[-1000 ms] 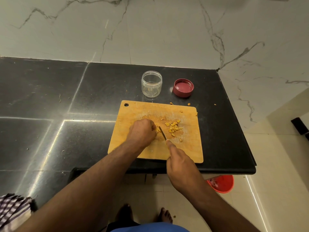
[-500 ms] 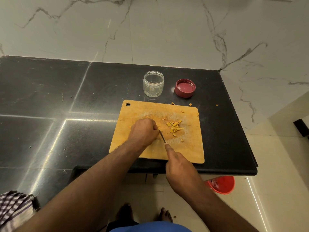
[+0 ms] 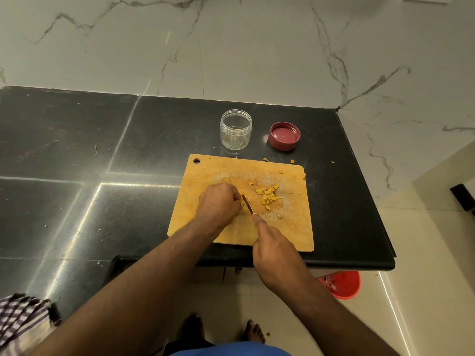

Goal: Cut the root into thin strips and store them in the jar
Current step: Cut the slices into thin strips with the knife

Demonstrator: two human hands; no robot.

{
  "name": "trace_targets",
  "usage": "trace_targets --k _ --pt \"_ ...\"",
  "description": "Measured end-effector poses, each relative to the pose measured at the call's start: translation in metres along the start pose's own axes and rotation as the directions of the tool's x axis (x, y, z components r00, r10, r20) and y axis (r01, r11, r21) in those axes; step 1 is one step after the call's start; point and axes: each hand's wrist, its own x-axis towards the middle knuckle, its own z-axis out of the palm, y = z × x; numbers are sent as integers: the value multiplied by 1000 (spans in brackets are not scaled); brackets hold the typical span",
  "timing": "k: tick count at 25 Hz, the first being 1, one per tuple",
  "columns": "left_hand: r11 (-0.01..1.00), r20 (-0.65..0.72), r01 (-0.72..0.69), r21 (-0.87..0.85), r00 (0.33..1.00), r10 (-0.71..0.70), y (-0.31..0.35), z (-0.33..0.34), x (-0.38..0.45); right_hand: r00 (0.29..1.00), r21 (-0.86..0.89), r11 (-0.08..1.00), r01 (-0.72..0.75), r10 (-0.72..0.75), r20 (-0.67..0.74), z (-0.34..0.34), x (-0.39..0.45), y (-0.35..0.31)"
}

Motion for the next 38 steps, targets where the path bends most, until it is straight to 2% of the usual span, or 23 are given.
trace_targets --k 10,19,27,32,38 --pt "998 -22 30 54 999 -28 1 -1 1 998 -50 999 -3 6 60 0 -6 0" --pt "997 -30 28 66 999 -26 -3 -1 -1 1000 -1 1000 4 -4 -20 -7 -6 0" --pt "997 -21 54 50 998 -53 -2 -2 -1 998 -57 998 7 -4 59 0 11 -5" --pt "997 -28 40 64 999 -38 -2 -2 0 997 -77 997 11 -6 72 -2 -10 -1" --pt "997 -36 38 65 999 -36 -5 -2 -1 1000 -10 1000 20 -20 -7 -12 -16 2"
